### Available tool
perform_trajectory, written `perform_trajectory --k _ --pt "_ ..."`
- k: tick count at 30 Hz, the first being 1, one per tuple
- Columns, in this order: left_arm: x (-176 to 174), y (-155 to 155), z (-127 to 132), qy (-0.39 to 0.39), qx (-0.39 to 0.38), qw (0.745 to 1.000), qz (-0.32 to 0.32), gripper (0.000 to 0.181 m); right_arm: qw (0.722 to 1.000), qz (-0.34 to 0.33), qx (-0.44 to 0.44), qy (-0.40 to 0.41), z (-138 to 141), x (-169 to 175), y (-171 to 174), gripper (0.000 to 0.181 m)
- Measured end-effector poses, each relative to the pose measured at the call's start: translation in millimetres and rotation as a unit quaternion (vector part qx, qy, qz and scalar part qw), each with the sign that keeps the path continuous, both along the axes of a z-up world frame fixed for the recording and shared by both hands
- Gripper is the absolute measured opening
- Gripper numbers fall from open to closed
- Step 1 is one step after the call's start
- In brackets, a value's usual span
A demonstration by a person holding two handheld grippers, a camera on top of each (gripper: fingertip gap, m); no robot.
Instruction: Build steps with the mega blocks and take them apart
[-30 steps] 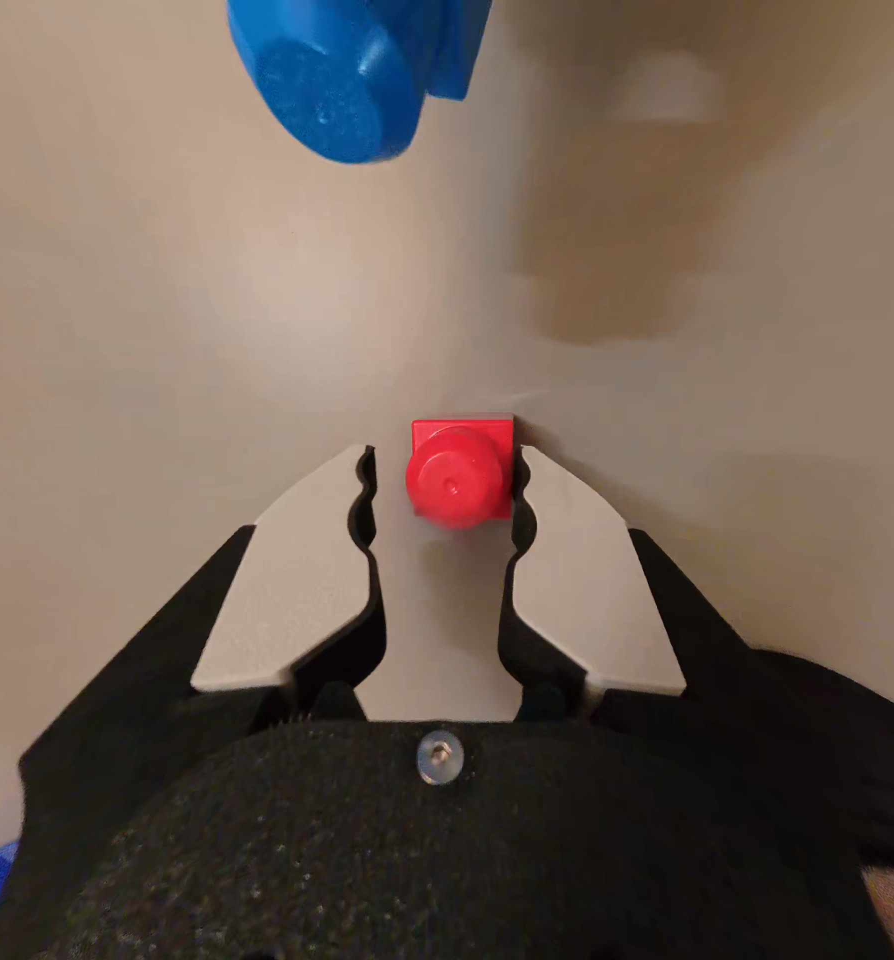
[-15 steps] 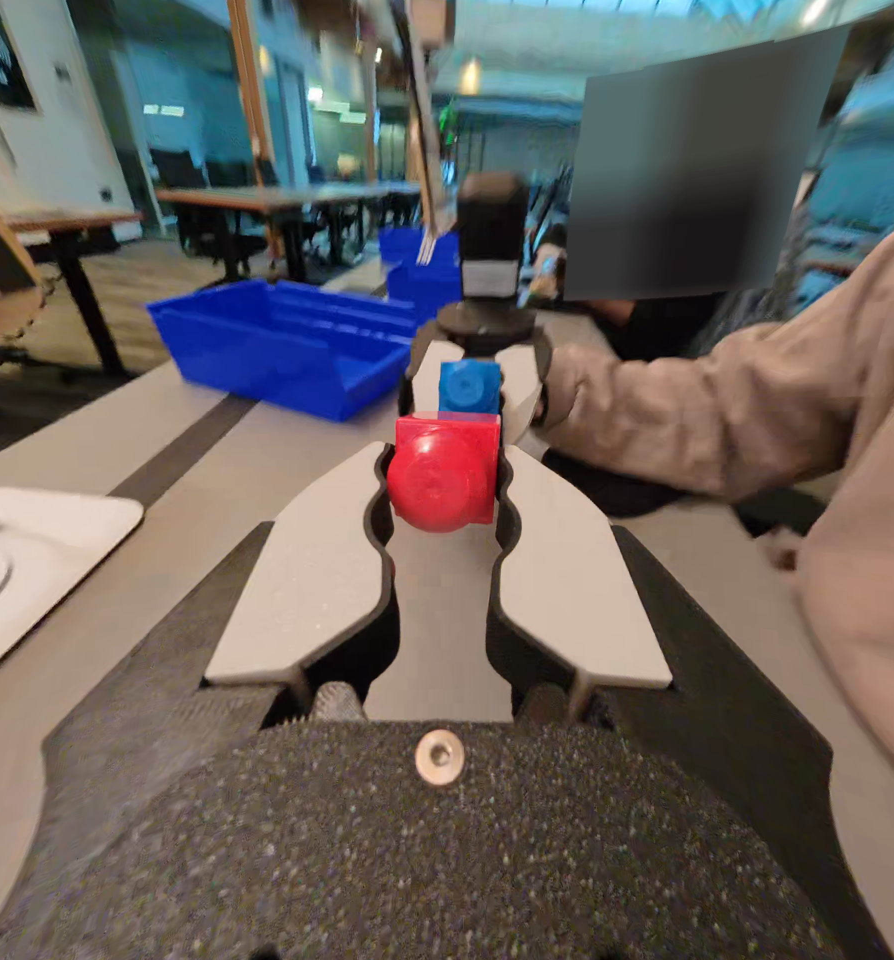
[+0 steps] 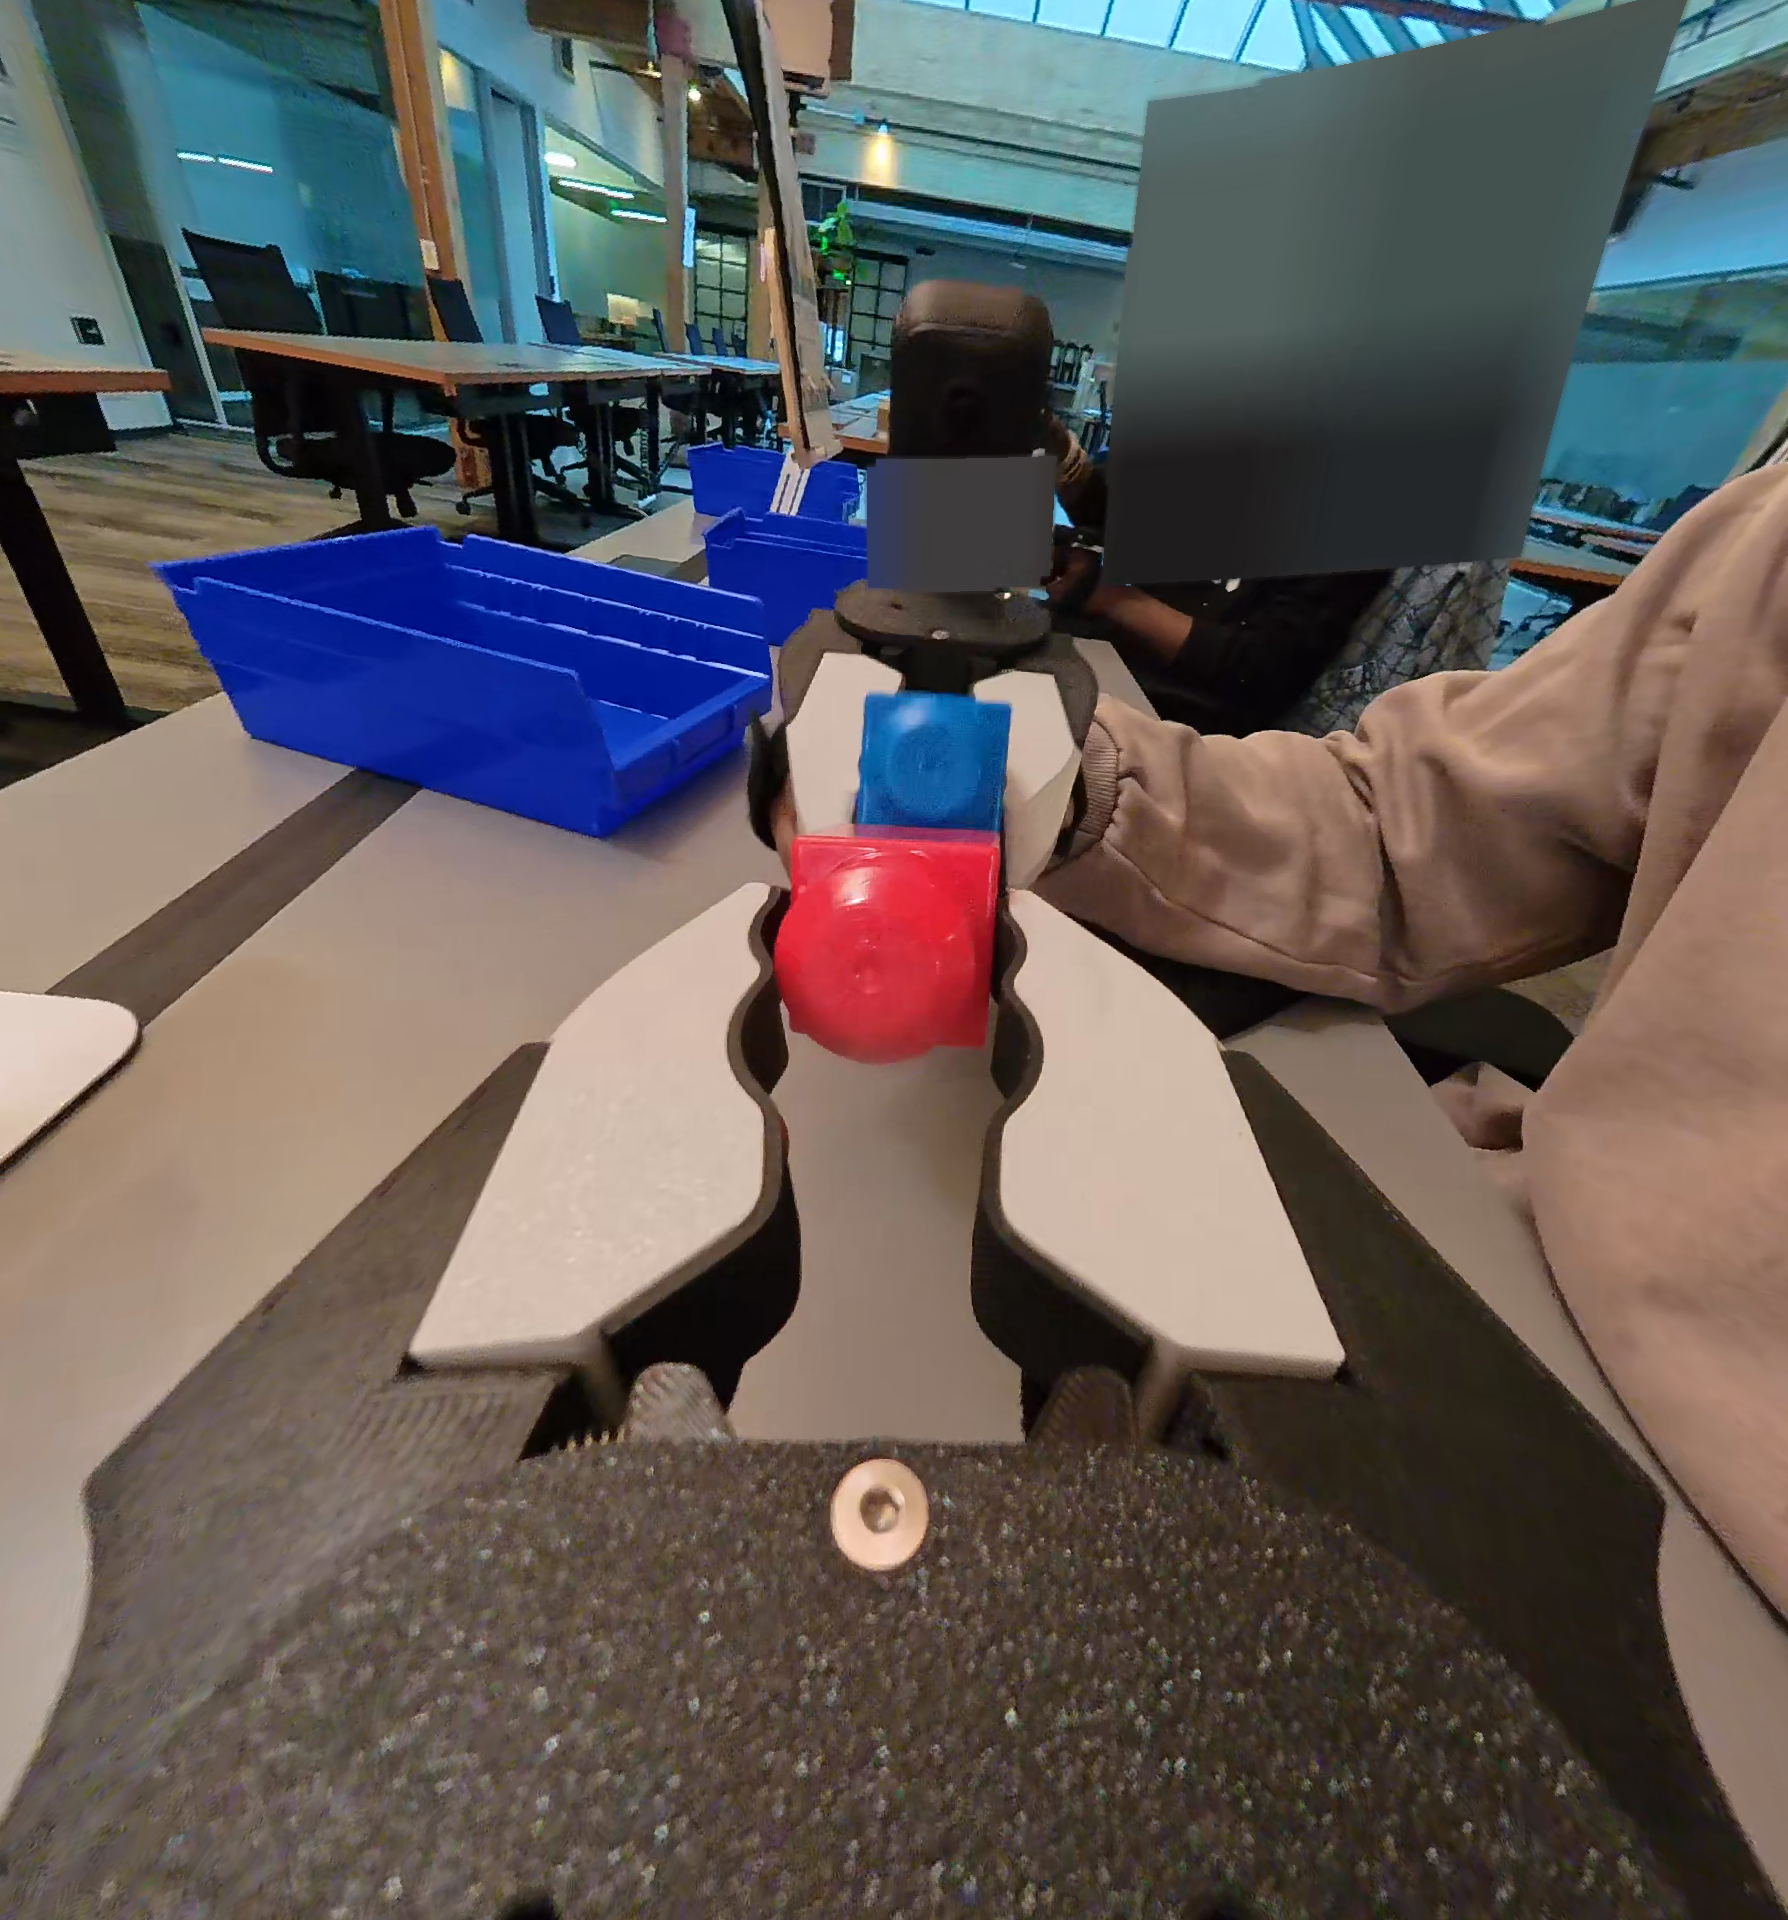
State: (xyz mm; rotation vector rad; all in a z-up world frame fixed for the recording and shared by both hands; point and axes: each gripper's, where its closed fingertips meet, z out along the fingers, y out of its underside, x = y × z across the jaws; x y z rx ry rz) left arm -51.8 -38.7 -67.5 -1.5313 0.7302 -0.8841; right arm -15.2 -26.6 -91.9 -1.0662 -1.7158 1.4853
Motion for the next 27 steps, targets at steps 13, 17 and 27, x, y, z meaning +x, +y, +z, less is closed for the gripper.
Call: perform_trajectory --k 13,17,27 --pt "12 5 -2 -0.013 -0.001 1.000 0.005 0.037 0.997 -0.024 -0.031 0.069 26 -3 2 0.036" --pt "19 6 -4 -0.019 0.003 1.000 -0.003 0.037 0.996 -0.021 -0.029 0.077 33 2 3 0.036" --pt "14 6 31 -0.036 0.051 0.998 0.012 0.037 0.993 -0.014 -0.065 0.092 23 -12 -4 0.036"
